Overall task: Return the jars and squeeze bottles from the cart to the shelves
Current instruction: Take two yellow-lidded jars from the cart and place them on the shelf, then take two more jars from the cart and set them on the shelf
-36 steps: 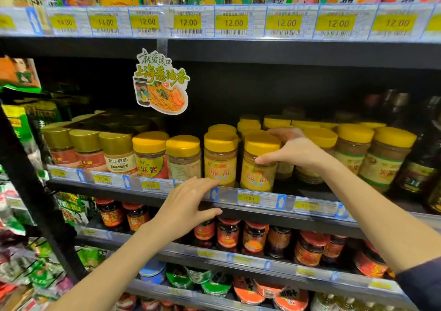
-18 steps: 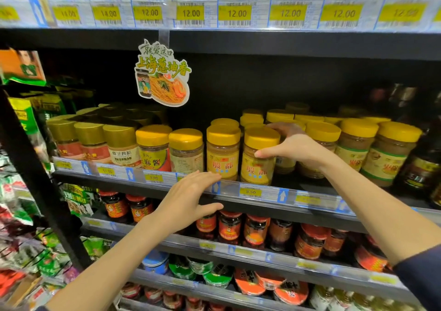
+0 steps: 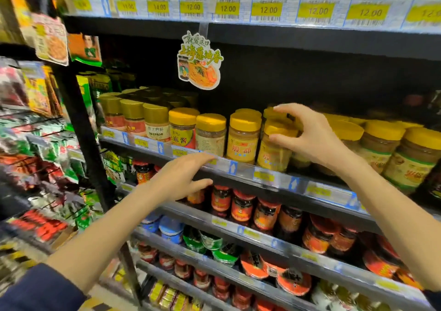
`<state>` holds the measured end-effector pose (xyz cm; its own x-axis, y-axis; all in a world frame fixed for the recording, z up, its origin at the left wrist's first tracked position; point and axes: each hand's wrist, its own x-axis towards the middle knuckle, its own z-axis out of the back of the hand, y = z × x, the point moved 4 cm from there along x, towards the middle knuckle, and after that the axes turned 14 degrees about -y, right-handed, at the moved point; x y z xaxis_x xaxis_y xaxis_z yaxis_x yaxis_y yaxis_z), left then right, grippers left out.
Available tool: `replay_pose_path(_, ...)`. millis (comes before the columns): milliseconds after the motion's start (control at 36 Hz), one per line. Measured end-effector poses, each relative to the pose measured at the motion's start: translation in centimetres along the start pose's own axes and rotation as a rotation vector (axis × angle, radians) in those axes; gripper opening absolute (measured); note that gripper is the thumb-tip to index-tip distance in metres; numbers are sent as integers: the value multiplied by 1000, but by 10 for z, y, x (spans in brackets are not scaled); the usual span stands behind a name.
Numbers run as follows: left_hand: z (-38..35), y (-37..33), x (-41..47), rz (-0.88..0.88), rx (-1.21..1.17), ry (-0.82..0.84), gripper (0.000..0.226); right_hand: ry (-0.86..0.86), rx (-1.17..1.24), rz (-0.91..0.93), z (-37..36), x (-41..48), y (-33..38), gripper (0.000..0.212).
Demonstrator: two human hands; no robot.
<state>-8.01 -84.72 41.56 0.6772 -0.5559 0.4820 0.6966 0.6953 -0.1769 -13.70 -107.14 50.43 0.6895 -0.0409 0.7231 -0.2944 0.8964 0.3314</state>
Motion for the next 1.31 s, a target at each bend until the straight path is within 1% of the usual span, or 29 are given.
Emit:
replay_pose_path(56, 10, 11, -17, 48, 61, 12, 62, 71, 75, 105, -17, -6, 21, 59)
replay_pose_path(111, 22, 24, -38, 111, 101, 26, 63, 182, 104, 174, -42, -11, 40, 62)
replay_pose_path(250, 55, 64, -102, 297, 208, 84, 64, 453, 119, 274, -121, -28, 87, 73)
replay_pose_path(333, 76, 92, -149, 440, 260, 103, 65, 604, 142, 335, -165, -38, 125, 68)
replay_pose_path(472, 114, 138, -240, 652, 340, 91, 66, 761, 187, 447, -237, -48, 202, 66)
replay_pose_path(583, 144, 173, -308, 822, 386, 103, 64, 847, 211, 503, -291, -55, 272, 68)
replay_pose_path(694, 175, 210, -366, 978, 458, 147, 61, 890, 237, 595, -338, -61, 343, 70)
replay_pose_path(778, 197, 238, -403, 1071, 473, 149, 60, 913, 280, 640, -368, -66, 393, 67)
replay_pose_path(889, 218, 276, -450, 1171, 467, 132, 58, 953, 277, 682, -408, -73, 449, 67)
replay_pose_path(1000, 226, 313, -482, 1214, 469, 143, 63, 1020, 274, 699, -451, -82, 488, 68)
replay_pose_path(1111, 224, 352, -504, 1246, 445, 134, 62, 1077, 261, 699, -495, -87, 517, 69)
replay_pose_path(1306, 192, 443, -528, 1339, 343, 162, 63, 1164, 221, 712, -593, -86, 552, 72)
